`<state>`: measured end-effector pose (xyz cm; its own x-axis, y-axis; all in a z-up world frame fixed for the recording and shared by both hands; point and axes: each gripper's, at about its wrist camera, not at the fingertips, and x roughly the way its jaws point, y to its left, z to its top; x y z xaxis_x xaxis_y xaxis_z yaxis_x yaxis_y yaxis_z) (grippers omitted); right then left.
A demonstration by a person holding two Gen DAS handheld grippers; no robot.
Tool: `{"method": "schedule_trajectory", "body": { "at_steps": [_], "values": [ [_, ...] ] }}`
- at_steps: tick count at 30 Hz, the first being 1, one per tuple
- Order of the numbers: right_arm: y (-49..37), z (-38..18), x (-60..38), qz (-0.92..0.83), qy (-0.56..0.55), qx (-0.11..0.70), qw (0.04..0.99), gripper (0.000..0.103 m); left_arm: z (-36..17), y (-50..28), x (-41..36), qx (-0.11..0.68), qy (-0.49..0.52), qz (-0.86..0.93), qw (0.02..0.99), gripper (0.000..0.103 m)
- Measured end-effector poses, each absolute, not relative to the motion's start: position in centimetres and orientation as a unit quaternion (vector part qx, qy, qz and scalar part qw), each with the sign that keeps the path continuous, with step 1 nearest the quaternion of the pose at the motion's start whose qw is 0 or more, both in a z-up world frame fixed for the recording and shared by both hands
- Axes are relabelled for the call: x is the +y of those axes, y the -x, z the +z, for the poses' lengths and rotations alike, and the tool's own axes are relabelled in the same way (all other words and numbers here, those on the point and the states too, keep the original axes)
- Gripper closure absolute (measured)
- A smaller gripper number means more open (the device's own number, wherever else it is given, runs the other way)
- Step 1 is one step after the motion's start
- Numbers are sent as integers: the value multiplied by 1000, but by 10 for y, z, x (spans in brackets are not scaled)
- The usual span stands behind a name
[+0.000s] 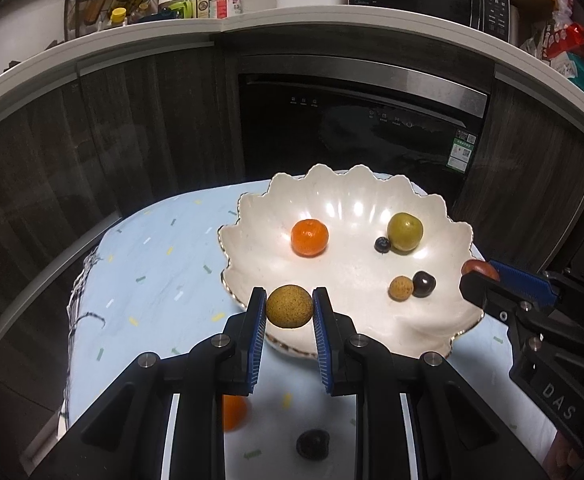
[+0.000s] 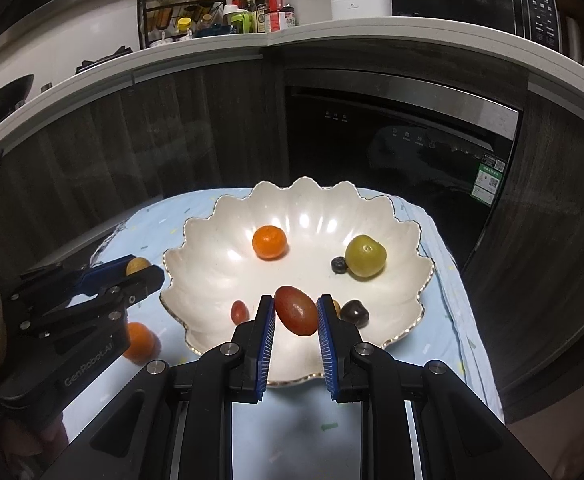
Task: Organize fruits
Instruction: 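Lift and carry the longan and tomato over the white bowl with both tools, then open both tools to drop the longan and tomato into the bowl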
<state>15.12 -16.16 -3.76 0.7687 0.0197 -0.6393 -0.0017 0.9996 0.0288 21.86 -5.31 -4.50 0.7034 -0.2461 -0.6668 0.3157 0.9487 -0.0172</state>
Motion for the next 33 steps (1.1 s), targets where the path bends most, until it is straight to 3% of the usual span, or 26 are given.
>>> {"method": "schedule_trajectory", "body": {
  "at_steps": [27, 29, 31, 33],
  "values": [
    [-186, -64, -160, 1, -29, 389, 921, 80, -67, -270, -65, 384, -66, -165, 906, 79],
    [-187, -66, -160, 5, -32, 394, 918, 80, -67, -271, -64, 386, -63, -166, 905, 76],
    [-185, -66, -161, 6, -37, 396, 917, 79, -66, -269, -64, 384, -66, -160, 907, 59],
    [-185, -66, -161, 6, -41, 398, 916, 78, -65, -267, -62, 379, -66, -155, 910, 53]
  ]
}}
